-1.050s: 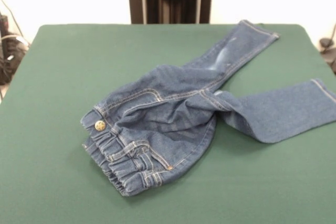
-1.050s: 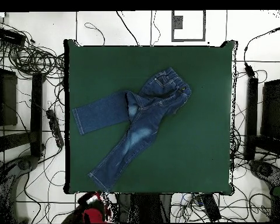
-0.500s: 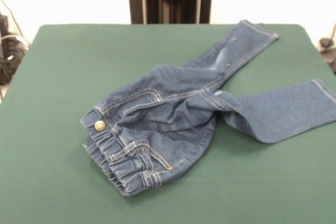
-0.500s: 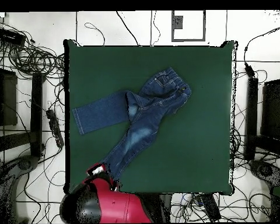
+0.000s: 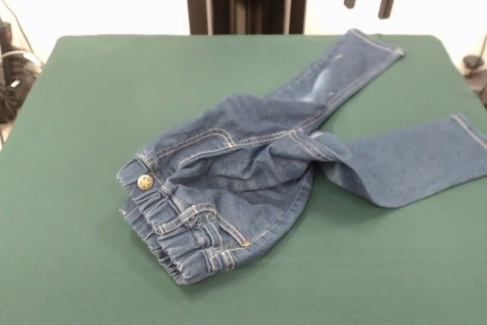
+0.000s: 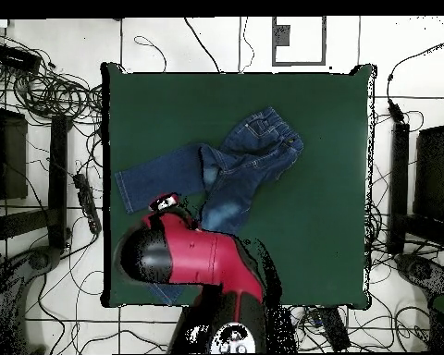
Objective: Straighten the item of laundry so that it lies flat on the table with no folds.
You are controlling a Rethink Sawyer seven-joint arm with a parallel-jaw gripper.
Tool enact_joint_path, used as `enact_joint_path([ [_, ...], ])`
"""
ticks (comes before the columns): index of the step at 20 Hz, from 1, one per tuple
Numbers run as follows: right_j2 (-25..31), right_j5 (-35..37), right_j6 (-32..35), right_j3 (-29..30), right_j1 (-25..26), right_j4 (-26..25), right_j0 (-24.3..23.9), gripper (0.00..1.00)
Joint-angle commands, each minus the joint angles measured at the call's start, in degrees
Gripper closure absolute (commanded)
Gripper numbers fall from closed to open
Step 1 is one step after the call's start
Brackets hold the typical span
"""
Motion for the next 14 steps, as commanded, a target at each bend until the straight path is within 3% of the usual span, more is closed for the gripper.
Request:
enact_joint_path([
  [1, 4.55, 9.98, -4.04, -16.36, 10.45, -2.98, -2.03, 0.0],
  [8, 10.03, 14.49, -8.34, -23.85, 13.57, -3.84, -7.1, 0.0],
  [14, 12.79, 18.45, -12.15, -33.36, 19.09, -5.42, -10.35, 0.0],
])
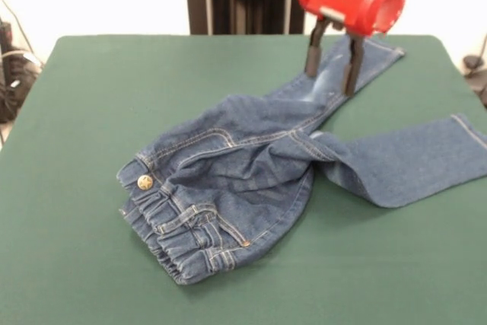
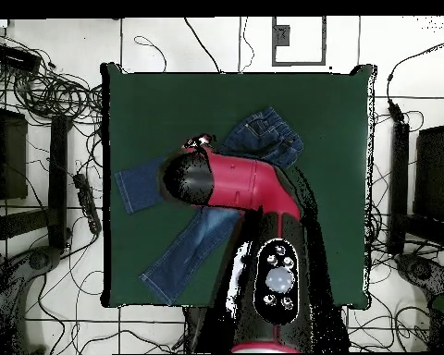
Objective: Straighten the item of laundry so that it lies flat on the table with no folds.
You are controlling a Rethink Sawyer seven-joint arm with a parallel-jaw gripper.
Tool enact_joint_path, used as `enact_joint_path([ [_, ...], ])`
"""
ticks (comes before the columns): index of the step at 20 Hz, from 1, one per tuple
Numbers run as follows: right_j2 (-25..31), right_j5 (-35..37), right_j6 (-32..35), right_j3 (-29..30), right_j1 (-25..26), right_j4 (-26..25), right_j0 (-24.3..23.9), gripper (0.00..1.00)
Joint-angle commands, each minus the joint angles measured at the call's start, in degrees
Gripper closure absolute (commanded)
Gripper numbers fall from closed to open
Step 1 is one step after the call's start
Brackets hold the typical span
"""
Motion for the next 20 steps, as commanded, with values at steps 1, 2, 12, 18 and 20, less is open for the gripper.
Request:
enact_joint_path([
  [1, 10.7, 10.09, -12.96, -14.06, 8.63, -4.01, -3.09, 0.0],
  [2, 11.28, 10.27, -13.61, -15.44, 9.61, -4.27, -3.67, 0.0],
  [12, 15.9, 8.45, -16.29, -23.15, 17.68, -8.29, -7.62, 0.0],
  [18, 18.76, 8.72, -19.32, -29.38, 23.03, -11.74, -10.26, 0.0],
  [20, 19.84, 8.54, -20.18, -30.63, 24.12, -12.67, -11.08, 0.0],
])
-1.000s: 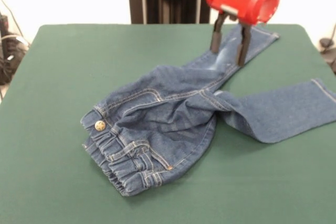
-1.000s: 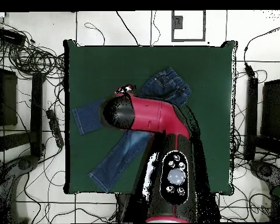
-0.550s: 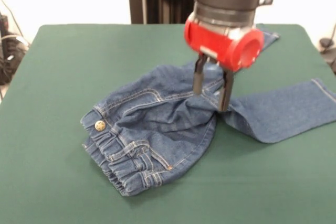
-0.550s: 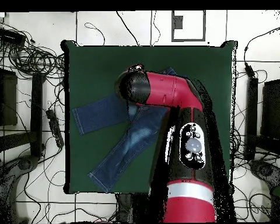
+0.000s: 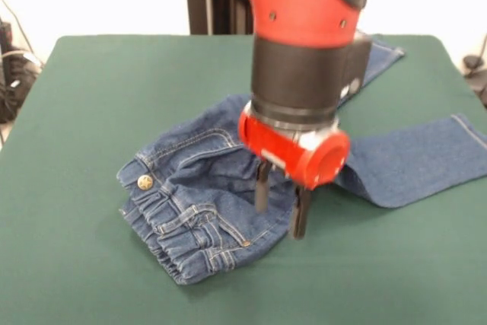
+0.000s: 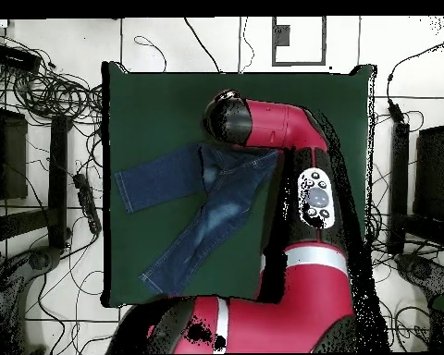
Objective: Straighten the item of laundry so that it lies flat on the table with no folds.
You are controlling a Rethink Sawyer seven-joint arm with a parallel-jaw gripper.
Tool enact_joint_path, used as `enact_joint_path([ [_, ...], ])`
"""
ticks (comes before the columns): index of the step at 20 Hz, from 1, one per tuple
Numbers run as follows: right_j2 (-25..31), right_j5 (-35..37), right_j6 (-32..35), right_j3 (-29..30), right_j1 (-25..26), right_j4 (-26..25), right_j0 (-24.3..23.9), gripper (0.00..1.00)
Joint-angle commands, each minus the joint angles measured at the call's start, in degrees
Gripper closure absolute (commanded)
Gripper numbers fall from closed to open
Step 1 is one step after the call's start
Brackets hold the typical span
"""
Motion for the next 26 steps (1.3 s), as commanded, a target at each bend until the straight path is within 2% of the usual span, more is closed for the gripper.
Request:
enact_joint_path([
  [1, 10.94, 4.95, -19.5, -6.63, 7.5, -4.54, -1.92, 0.0],
  [12, 15.32, 6.94, -23.34, -12.8, 11.56, -9.95, -5.33, 0.0],
  [17, 15.59, 7.63, -23.27, -12.84, 10.65, -11.01, -5.53, 0.0],
  [21, 15.39, 8.23, -22.82, -10.36, 7.96, -11.57, -5.65, 0.0],
  [26, 14.7, 13.26, -23.65, -5.85, 0.25, -10.13, -5.77, 0.0],
])
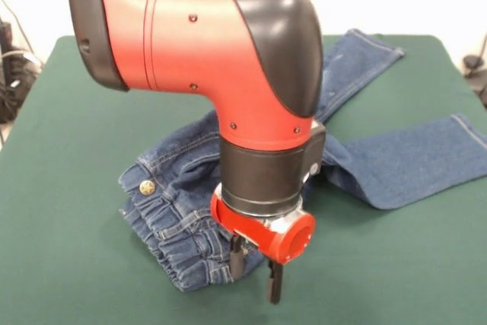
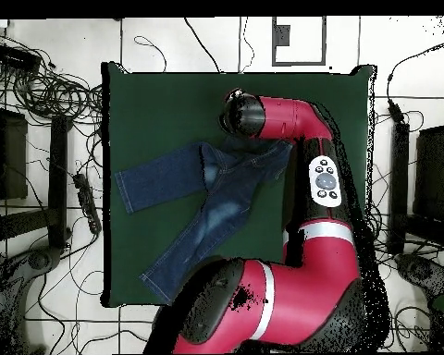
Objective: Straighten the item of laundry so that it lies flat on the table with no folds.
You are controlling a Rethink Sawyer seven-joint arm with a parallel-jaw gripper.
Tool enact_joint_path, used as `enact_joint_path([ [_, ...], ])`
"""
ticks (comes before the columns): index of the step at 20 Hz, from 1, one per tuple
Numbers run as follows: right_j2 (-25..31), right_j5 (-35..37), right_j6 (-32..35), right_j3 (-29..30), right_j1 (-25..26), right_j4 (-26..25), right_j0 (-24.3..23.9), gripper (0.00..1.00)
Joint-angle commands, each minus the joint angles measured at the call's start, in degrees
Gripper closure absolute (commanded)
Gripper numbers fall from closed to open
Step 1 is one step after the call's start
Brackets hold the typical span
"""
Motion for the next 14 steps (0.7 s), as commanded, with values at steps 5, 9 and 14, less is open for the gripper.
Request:
enact_joint_path([
  [5, 5.44, 16.3, -19.87, 7.57, -15.57, 0.33, -0.76, 0.0],
  [9, 6.4, 17.48, -21.6, 9.36, -17.4, 0.12, -2.24, 0.0],
  [14, 7.37, 12.76, -22.71, 14.66, -16.76, -1.54, -4.76, 0.0],
])
